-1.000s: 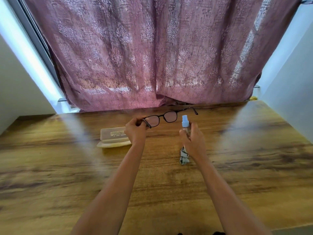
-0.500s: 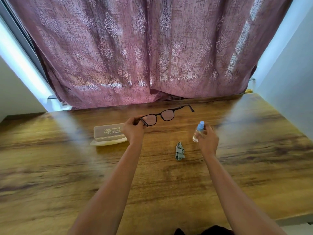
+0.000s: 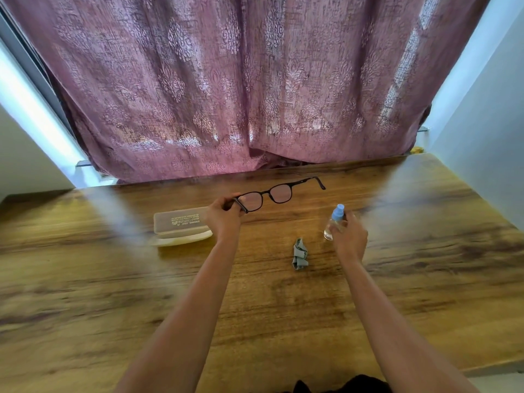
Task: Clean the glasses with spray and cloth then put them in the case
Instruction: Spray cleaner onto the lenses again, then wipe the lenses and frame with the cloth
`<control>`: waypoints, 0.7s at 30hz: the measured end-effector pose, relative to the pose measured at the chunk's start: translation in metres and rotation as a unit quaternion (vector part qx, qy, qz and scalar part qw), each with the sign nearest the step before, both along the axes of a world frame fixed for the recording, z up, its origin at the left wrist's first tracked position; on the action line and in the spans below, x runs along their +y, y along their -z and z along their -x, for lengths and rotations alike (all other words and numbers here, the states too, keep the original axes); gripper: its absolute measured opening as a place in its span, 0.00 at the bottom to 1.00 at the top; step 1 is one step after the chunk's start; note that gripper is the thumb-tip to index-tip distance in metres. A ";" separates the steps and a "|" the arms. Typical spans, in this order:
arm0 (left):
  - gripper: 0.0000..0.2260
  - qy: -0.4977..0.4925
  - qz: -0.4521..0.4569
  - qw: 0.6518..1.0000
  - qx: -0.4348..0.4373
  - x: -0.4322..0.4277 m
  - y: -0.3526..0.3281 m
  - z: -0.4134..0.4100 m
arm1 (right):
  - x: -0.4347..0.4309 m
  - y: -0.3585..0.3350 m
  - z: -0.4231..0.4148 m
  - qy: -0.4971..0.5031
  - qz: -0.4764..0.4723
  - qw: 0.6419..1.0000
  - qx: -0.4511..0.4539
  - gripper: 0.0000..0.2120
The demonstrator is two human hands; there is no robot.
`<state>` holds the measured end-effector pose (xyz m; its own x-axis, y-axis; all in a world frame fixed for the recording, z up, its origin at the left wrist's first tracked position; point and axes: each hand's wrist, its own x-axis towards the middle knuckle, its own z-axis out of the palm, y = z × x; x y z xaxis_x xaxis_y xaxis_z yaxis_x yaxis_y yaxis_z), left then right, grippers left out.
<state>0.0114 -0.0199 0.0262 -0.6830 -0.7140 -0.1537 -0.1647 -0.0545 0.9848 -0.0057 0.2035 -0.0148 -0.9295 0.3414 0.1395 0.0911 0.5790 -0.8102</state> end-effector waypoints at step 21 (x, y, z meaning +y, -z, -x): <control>0.04 0.006 0.017 1.000 -0.001 -0.007 -0.002 -0.028 | -0.050 0.020 -0.051 -0.163 -0.188 0.966 -0.065 0.19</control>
